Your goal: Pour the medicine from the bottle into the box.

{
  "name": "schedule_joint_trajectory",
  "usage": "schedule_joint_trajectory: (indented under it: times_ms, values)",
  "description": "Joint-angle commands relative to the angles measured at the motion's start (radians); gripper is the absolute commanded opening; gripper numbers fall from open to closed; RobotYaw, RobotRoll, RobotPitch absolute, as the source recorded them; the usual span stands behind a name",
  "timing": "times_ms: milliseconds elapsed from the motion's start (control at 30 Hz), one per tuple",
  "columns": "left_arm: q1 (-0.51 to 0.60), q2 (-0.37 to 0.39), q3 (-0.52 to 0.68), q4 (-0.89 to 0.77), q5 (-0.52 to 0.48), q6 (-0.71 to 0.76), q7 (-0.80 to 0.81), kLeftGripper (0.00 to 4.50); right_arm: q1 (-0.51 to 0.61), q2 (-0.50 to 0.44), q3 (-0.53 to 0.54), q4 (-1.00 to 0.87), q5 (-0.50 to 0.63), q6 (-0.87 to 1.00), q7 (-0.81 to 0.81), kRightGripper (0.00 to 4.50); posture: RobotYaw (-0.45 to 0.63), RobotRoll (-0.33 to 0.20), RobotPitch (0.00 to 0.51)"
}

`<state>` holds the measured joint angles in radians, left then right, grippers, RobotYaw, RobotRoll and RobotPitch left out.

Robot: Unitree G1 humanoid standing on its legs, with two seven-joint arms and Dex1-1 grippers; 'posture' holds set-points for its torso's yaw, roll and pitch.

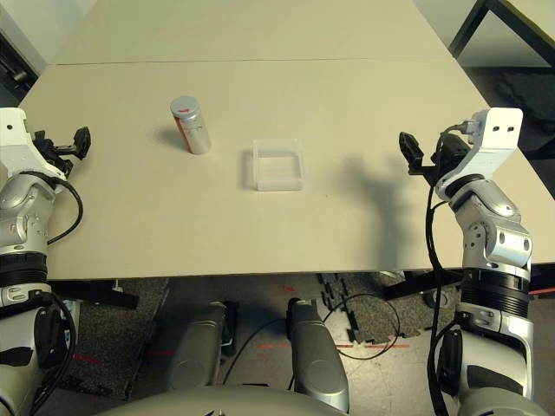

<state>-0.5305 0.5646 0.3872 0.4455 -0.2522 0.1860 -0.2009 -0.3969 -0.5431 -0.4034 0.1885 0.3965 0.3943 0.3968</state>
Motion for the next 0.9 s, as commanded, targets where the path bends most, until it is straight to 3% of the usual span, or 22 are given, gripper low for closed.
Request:
schedule_joint_trajectory:
  times_ms: [33,333,633,900]
  values:
    - [0.002,-0.004,0.007,0.034,0.009,-0.021,0.01,4.46,0.037,-0.013,-0.013,-0.044,0.014,0.019,0.01,4.5,0.07,0.0,0.199]
    - [-0.051,-0.01,-0.019,0.112,0.015,-0.057,-0.003,4.46,0.073,-0.012,-0.021,-0.086,0.021,0.036,0.004,4.5,0.04,0.0,0.197]
    - [-0.113,0.017,-0.023,0.183,0.013,-0.086,-0.045,4.46,0.03,-0.023,-0.017,-0.062,0.052,0.092,0.018,4.5,0.05,0.0,0.176]
    - [-0.025,0.046,-0.052,0.064,-0.038,0.005,-0.257,4.46,0.045,0.008,0.077,-0.109,0.079,0.164,0.105,4.5,0.07,0.0,0.16]
